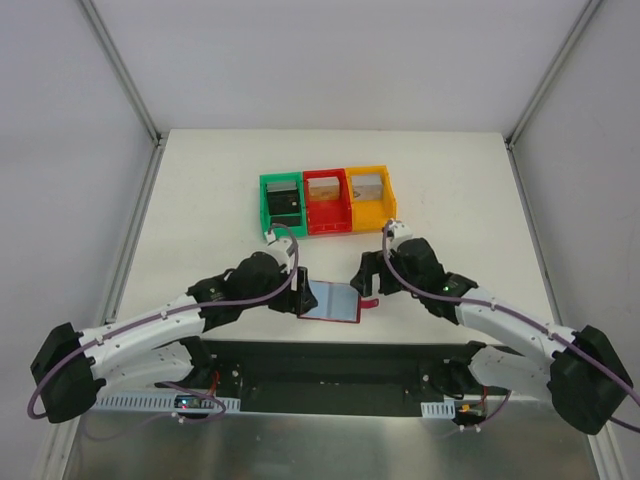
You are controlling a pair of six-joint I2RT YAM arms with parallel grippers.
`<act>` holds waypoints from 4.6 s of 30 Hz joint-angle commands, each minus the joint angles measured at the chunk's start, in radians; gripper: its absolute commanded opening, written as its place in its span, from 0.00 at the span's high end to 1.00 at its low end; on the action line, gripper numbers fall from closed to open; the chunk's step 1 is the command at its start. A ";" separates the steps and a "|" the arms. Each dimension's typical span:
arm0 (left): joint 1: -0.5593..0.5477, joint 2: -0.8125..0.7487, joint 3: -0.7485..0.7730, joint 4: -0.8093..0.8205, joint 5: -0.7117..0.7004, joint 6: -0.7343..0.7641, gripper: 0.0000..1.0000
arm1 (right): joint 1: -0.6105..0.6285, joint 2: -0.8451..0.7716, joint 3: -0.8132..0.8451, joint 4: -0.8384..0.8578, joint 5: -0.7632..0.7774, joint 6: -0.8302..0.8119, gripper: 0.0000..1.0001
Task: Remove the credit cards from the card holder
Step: Remove the credit card from the card holder.
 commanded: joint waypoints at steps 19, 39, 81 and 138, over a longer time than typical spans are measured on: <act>-0.038 0.381 0.121 0.310 0.175 -0.020 0.40 | 0.028 -0.157 -0.064 -0.109 -0.012 0.193 0.22; -0.189 0.649 0.389 0.004 -0.216 0.077 0.42 | 0.025 -0.277 -0.056 -0.259 0.151 0.162 0.23; -0.270 0.766 0.443 -0.072 -0.313 0.066 0.48 | -0.016 0.001 -0.064 -0.116 -0.069 0.154 0.48; -0.180 0.482 0.279 0.102 -0.176 -0.054 0.28 | 0.021 -0.122 0.062 -0.259 -0.122 0.177 1.00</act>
